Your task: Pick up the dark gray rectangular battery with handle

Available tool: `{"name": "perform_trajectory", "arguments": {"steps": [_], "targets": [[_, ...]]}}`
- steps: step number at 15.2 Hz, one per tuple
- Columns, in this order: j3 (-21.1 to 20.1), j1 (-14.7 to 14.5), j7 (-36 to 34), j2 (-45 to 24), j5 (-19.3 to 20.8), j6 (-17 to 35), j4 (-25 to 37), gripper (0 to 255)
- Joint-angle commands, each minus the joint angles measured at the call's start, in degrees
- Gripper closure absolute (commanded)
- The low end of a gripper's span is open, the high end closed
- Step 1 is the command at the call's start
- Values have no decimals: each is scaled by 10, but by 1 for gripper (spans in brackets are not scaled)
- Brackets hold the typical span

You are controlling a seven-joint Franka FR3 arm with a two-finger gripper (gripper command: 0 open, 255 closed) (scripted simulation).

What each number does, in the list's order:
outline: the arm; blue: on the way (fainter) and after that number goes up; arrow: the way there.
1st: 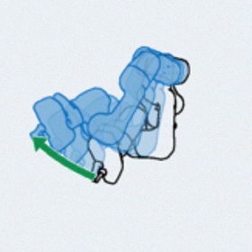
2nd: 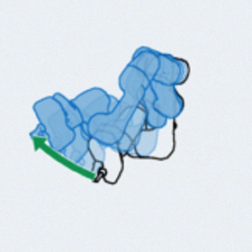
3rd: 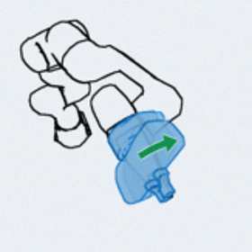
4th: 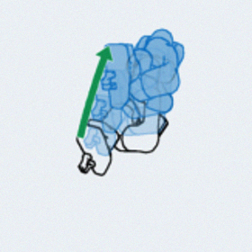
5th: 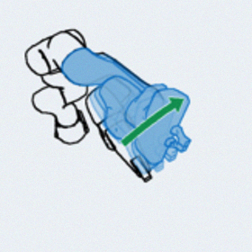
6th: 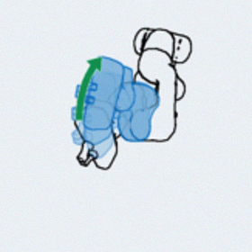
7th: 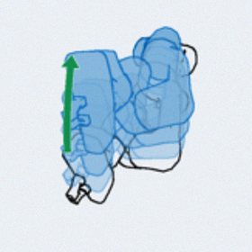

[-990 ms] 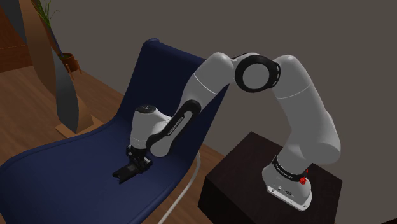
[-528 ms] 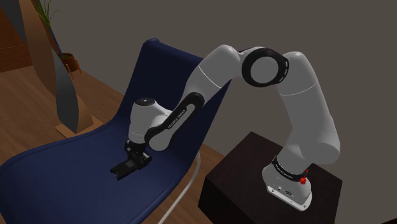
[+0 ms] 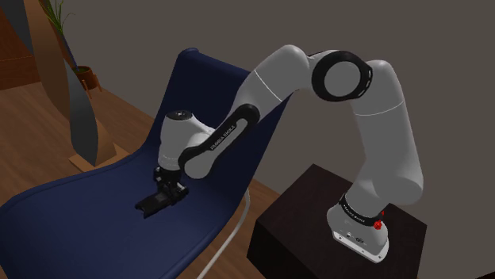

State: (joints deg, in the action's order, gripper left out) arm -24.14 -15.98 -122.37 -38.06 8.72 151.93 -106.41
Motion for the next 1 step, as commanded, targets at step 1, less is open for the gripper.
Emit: {"name": "perform_trajectory", "arguments": {"steps": [1], "targets": [[-2,1,0,5,-1,-2,-2,255]]}}
